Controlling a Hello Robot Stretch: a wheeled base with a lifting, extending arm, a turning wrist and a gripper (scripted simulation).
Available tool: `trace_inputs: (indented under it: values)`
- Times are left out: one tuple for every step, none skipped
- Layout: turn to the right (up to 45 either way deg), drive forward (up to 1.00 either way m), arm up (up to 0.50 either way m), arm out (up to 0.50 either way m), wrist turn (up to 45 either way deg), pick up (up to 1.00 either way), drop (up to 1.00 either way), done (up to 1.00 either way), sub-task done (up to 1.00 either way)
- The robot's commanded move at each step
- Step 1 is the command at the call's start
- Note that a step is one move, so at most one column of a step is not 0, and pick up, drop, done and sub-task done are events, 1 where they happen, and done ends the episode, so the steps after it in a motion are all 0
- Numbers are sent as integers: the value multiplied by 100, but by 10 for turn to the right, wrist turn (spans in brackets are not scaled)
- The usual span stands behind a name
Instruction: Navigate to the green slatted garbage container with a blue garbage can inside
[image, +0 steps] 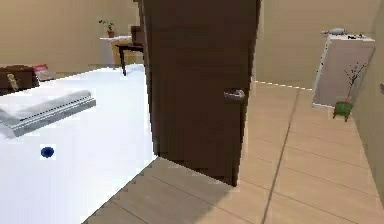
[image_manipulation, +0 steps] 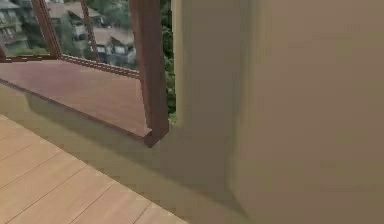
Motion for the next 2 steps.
trace_inputs:
  values:
    - [240,0,0,0,0,0,0,0,0]
    - [0,35,0,0,0,0,0,0,0]
